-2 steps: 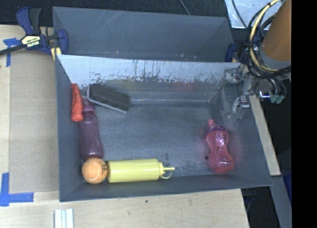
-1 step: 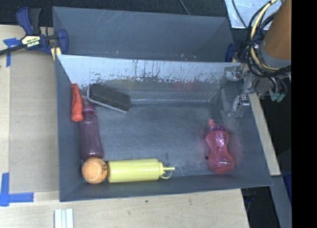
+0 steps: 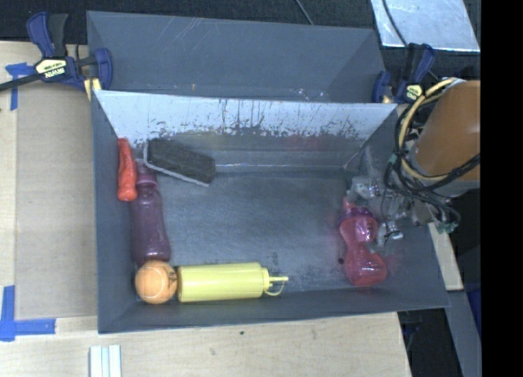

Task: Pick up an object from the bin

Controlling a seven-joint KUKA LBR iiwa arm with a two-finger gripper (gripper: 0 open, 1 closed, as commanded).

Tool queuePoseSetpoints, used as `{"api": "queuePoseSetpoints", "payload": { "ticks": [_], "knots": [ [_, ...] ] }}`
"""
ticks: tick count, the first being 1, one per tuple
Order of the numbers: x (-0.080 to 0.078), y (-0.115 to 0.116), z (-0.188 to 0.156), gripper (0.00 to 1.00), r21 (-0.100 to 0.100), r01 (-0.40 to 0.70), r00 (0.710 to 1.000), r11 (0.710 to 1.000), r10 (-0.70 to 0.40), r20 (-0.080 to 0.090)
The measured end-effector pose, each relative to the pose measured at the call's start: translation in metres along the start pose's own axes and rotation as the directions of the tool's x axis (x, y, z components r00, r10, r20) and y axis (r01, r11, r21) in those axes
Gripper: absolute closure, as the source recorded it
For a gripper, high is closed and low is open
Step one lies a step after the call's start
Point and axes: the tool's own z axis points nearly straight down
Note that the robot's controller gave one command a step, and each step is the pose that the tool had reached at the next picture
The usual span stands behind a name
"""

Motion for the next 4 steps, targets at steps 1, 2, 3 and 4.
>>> {"api": "queuePoseSetpoints", "payload": {
  "ticks": [1,2,3,4],
  "knots": [
    [-0.002,-0.001,0.0,0.0,0.005,0.641,0.768,0.768,-0.641,0.002],
    [-0.011,0.014,0.012,0.0,-0.002,0.485,0.874,0.874,-0.485,-0.001],
    [-0.022,0.013,0.048,0.0,0.006,0.906,0.423,0.423,-0.906,0.003],
    [-0.03,0.022,0.061,1.0,0.003,0.893,0.45,0.45,-0.893,0.001]
  ]
}}
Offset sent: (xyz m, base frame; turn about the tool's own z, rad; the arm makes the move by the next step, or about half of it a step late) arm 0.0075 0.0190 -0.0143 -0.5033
